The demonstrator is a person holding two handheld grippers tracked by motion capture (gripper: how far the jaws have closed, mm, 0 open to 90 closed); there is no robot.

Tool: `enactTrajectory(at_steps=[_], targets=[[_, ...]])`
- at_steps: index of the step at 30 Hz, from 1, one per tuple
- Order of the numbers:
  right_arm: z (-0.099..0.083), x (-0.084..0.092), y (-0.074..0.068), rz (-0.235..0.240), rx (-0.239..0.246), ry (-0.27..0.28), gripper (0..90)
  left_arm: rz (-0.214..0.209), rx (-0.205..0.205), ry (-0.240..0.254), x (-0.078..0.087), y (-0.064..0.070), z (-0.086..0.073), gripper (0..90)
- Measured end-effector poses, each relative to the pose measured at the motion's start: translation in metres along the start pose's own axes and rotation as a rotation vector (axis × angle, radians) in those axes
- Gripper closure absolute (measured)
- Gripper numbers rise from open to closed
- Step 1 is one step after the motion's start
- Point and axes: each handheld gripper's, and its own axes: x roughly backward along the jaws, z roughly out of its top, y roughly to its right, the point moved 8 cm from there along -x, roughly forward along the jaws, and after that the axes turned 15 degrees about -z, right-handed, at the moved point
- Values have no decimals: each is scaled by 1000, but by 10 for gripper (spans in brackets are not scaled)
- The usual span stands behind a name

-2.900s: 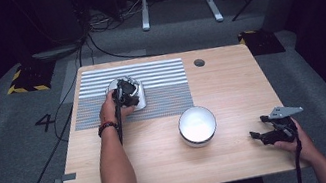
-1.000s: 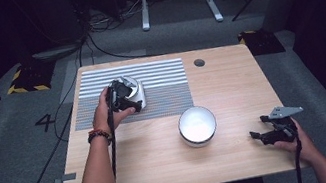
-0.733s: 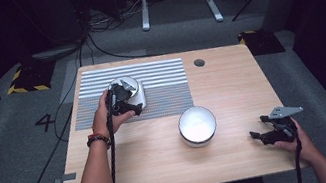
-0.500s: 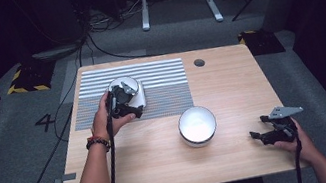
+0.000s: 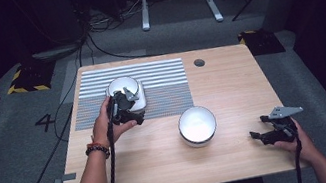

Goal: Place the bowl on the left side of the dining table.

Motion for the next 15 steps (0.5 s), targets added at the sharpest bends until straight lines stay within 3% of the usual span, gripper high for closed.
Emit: enactTrajectory(at_steps=[13,15], targets=[[0,0,0,-1,-1,0,147,-23,-32,-32,0,14,-11,168],[0,0,0,-1,0,0,148,-9,-39,-26,1,15,-12,169]])
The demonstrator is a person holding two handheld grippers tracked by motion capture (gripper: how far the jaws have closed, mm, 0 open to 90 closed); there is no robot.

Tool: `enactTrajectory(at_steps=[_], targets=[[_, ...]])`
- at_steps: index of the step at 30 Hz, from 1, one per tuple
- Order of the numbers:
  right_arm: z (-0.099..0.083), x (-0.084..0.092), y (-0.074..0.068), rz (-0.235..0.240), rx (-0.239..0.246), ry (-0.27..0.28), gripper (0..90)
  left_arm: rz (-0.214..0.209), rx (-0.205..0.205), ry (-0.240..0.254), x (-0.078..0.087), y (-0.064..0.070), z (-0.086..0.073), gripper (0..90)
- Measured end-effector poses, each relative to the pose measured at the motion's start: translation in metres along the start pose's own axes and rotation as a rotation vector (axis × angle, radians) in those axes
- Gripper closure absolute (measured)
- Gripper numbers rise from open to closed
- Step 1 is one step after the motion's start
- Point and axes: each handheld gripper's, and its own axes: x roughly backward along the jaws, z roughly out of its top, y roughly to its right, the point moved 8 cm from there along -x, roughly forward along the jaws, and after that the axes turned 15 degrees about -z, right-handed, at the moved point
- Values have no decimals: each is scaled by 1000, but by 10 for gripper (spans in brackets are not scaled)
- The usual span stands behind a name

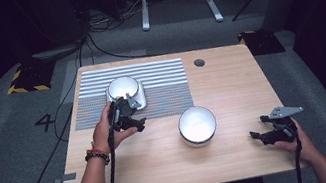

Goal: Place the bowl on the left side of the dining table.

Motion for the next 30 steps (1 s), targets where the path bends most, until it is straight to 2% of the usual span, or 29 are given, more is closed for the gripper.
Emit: enactTrajectory(at_steps=[1,3,7,8,10,11,14,15,16,17,19,20,25,30], targets=[[0,0,0,0,1,0,148,-6,-7,-13,1,1,-1,168],[0,0,0,-1,0,1,148,-3,0,-2,0,3,-4,169],[0,0,0,1,0,0,148,-8,-3,-16,0,5,-10,170],[0,0,0,-1,0,1,148,-19,2,-11,0,7,-12,170],[0,0,0,-1,0,1,148,-14,5,-1,0,7,-15,172],[0,0,0,0,0,0,148,-13,5,-16,0,7,-17,172],[0,0,0,0,1,0,148,-8,2,-18,-1,9,-23,172],[0,0,0,0,0,0,148,-21,4,-34,-1,10,-25,171],[0,0,0,0,0,0,148,-19,11,-25,-1,11,-27,172],[0,0,0,0,0,0,148,-17,2,-25,-1,11,-28,171],[0,0,0,0,0,0,148,-18,-20,-61,-1,12,-33,171],[0,0,0,1,1,0,147,-18,-12,-64,-2,13,-34,171],[0,0,0,0,0,0,148,-18,-32,-78,-3,18,-39,172],[0,0,0,-1,-1,0,148,-17,-28,-90,-2,21,-45,171]])
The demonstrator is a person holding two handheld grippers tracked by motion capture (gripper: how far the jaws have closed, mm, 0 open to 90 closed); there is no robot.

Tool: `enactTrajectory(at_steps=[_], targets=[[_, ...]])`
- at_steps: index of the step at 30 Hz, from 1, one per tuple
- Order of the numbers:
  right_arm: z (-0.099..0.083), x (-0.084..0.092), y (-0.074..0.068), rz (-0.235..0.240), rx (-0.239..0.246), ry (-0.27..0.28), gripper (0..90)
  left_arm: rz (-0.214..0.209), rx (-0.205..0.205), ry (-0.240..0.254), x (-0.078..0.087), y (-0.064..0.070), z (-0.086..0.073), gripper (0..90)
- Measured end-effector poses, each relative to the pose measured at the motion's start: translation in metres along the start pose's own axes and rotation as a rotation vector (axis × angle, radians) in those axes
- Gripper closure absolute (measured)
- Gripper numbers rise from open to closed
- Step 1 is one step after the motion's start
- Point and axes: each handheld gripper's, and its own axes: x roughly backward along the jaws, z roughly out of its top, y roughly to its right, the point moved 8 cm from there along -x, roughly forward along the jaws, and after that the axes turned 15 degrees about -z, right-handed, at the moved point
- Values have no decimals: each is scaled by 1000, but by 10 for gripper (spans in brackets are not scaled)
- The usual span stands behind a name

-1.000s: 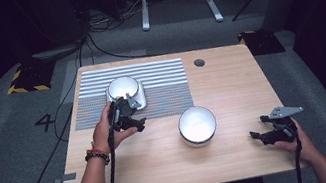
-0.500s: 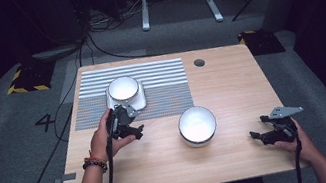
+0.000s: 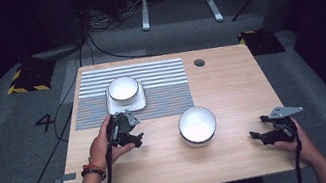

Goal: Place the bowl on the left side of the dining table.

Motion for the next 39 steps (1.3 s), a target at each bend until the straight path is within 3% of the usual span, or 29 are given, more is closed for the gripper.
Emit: enactTrajectory(at_steps=[17,18,21,22,25,26,31,39], targets=[[0,0,0,1,1,-1,148,10,-21,-16,-1,15,-18,170],[0,0,0,1,1,-1,148,-10,-15,-13,-2,17,-18,170],[0,0,0,1,1,-1,148,5,-17,9,-1,20,-19,168],[0,0,0,1,1,-1,148,-1,-27,-4,-1,20,-20,168],[0,0,0,0,0,0,147,-5,-1,-6,-1,25,-24,168],[0,0,0,1,1,-1,148,1,-25,5,-1,24,-23,168],[0,0,0,1,1,-1,148,-16,-9,15,-3,29,-30,168],[0,0,0,1,1,-1,148,2,-2,40,0,31,-34,168]])
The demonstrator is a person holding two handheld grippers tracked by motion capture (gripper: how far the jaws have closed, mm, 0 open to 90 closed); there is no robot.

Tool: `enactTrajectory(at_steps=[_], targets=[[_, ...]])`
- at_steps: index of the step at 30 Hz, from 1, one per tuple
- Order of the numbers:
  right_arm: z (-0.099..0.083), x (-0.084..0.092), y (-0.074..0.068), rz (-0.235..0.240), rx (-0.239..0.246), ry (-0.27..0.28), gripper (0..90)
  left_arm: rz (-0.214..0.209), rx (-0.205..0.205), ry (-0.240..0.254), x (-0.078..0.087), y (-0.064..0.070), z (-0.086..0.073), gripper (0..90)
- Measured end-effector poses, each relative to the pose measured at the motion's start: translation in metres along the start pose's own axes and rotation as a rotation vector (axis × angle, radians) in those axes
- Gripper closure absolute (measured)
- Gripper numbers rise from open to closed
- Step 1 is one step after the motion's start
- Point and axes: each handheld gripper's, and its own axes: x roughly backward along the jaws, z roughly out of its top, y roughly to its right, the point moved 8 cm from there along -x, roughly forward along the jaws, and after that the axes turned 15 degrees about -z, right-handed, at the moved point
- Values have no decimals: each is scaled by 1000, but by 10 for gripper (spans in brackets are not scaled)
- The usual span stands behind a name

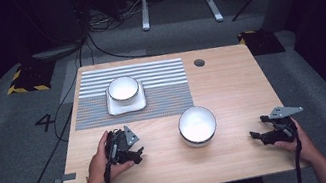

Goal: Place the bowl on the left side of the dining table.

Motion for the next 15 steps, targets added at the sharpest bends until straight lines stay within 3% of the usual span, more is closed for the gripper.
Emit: enactTrajectory(at_steps=[2,15], targets=[[0,0,0,0,0,0,148,-15,7,4,-1,2,-2,166],[0,0,0,0,0,0,147,-12,21,23,-1,13,-15,166]])
